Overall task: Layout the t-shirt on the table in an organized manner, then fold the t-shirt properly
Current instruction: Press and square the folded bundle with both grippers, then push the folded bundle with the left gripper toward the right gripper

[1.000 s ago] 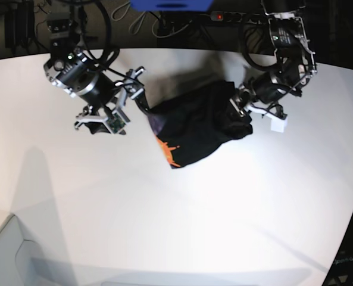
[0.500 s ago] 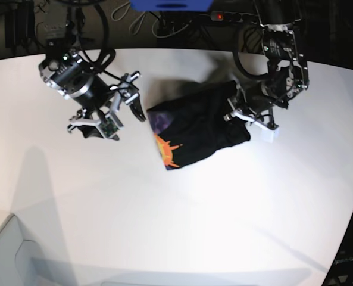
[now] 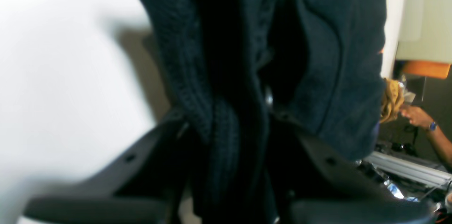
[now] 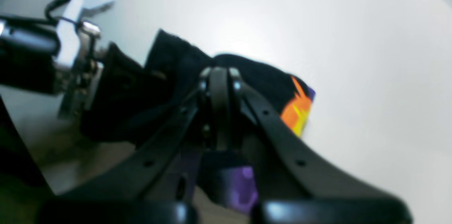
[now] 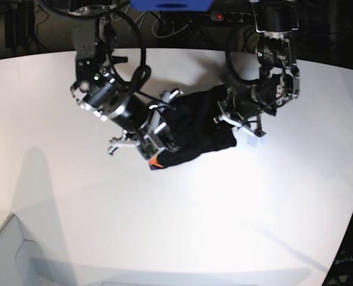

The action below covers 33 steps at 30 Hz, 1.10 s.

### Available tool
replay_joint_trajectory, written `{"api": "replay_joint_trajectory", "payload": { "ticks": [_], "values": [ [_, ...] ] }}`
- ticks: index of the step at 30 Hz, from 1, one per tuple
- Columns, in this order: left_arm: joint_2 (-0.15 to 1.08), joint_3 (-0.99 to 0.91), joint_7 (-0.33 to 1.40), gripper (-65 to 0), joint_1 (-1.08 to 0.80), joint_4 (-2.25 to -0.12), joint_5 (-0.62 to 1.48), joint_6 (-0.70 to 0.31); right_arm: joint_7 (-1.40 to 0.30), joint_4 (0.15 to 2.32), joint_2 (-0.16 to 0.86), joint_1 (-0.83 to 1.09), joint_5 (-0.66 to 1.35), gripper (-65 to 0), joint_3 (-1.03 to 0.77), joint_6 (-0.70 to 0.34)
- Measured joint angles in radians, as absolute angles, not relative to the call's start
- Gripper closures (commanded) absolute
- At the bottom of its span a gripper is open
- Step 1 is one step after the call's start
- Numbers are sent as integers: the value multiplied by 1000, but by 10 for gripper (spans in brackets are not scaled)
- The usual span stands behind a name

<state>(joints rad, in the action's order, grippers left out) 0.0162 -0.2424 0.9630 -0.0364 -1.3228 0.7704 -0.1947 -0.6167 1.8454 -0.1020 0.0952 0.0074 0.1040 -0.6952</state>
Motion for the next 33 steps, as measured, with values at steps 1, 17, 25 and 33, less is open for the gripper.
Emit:
{"api": "replay_joint_trajectory", "payload": {
  "ticks": [1, 17, 25, 33],
  "values": [
    [16, -242, 959, -2, -38, -1323, 771, -195, -617, 1815, -101, 82, 5, 0, 104, -695],
    [55, -241, 978, -2, -32, -1321, 793, -199, -429, 1406, -25, 23, 36, 0, 75, -694],
    [57, -239, 983, -2, -30, -1328, 786, -199, -451, 1585, -6, 91, 0, 0, 47, -699],
    [148, -144, 1007, -2, 57, -1331, 727, -178, -432, 1908, -6, 182, 14, 0, -178, -695]
  ]
}}
